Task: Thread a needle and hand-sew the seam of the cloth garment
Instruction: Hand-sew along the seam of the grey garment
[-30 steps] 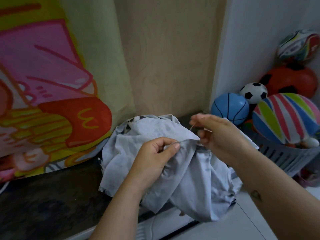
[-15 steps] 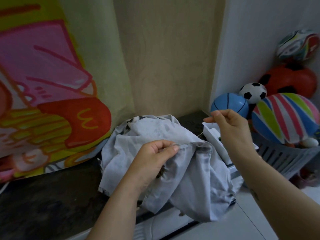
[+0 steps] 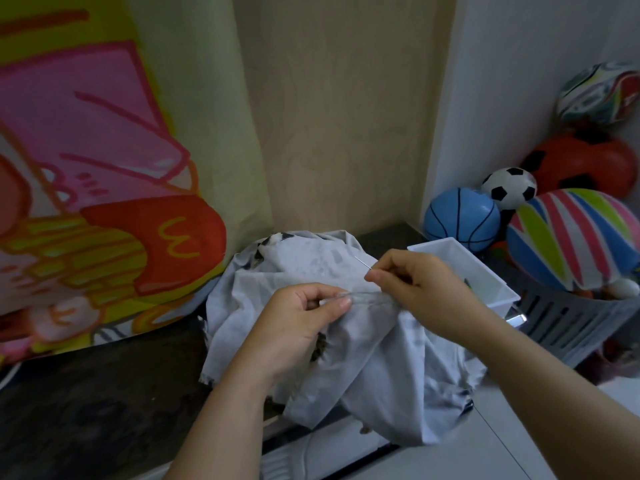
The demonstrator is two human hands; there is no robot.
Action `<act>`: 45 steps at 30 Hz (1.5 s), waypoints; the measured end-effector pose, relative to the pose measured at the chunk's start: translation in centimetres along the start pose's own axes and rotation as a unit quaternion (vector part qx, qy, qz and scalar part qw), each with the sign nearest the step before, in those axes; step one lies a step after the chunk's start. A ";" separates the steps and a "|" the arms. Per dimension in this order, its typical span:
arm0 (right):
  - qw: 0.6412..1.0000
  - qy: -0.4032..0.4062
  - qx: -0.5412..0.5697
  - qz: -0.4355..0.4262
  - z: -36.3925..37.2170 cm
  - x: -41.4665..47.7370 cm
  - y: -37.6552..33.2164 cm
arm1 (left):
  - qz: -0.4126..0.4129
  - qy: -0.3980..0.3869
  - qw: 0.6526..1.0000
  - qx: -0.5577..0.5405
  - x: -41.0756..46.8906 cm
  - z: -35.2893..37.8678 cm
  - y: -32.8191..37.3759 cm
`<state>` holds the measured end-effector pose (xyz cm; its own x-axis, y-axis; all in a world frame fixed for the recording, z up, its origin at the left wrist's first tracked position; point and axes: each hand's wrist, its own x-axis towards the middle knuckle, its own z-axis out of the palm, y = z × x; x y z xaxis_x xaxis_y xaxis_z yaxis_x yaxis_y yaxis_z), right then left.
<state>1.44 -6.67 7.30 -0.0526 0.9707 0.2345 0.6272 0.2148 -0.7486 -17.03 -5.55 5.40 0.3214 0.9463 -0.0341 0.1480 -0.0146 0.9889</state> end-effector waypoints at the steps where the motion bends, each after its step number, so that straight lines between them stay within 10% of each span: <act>1: 1.000 -0.021 -0.004 -0.001 -0.3 0.1 0.1 | 0.002 0.006 1.000 0.003 0.0 0.0 0.0; 9: 0.979 -0.106 -0.168 -0.050 -1.2 0.6 -0.1 | 0.002 0.023 1.000 0.002 -0.1 0.0 0.1; 26: 0.978 -0.121 -0.157 -0.065 -1.1 0.3 -0.3 | -0.039 -0.022 0.991 -0.128 0.0 0.0 0.2; 37: 0.993 -0.073 0.052 -0.083 0.6 -0.9 -1.9 | -0.035 0.011 0.970 -0.242 0.3 1.1 0.5; 45: 0.986 0.041 0.156 -0.049 1.1 -0.4 -2.4 | -0.086 0.105 0.985 -0.110 1.3 1.2 -1.2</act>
<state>-0.94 -7.45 8.35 -0.0296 0.9346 0.3545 0.3516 0.3418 -0.8715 -15.61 -4.66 3.99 0.1051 0.9750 -0.1956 -0.0308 0.1998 0.9793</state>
